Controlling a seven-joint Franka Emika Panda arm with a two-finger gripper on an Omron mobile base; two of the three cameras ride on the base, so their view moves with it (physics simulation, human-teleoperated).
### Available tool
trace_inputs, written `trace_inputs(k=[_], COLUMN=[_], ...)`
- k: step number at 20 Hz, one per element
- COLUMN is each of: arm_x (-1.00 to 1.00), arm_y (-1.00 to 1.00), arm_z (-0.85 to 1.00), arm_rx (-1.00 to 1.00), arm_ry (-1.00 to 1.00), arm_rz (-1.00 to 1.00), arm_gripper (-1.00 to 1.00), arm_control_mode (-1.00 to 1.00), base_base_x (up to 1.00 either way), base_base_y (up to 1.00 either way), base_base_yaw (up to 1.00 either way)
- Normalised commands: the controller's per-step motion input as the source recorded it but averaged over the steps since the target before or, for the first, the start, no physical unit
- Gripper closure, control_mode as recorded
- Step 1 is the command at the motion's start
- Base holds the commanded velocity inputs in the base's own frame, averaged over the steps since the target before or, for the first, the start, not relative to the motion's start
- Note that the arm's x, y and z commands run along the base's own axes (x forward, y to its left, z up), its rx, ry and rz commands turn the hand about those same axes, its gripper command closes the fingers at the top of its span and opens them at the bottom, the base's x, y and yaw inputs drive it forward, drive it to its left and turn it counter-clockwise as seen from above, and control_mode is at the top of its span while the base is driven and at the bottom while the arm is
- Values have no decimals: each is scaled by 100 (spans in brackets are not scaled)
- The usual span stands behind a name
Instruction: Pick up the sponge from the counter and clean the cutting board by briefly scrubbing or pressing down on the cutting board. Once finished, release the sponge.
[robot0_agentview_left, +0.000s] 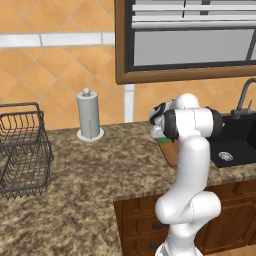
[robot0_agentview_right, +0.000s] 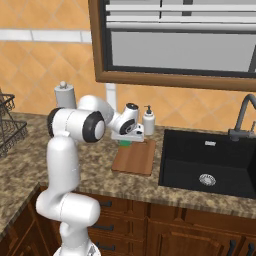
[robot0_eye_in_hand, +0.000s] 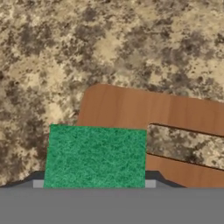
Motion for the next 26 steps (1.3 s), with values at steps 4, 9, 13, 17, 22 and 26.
trace_inputs(k=[4, 9, 13, 17, 22, 26], arm_x=[3, 0, 0, 0, 1, -5], arm_y=[-39, -42, -33, -47, -57, -50], arm_z=[-9, -25, -30, -20, -23, -38], arm_rx=[2, 0, 1, 3, 0, 0], arm_ry=[0, 0, 0, 0, 0, 0], arm_rz=[0, 0, 0, 0, 0, 0], arm_gripper=[100, 100, 100, 100, 100, 100], arm_control_mode=[-100, -100, -100, -100, -100, -100], base_base_x=[0, 0, 0, 0, 0, 0], base_base_y=[0, 0, 0, 0, 0, 0], base_base_yaw=[0, 0, 0, 0, 0, 0])
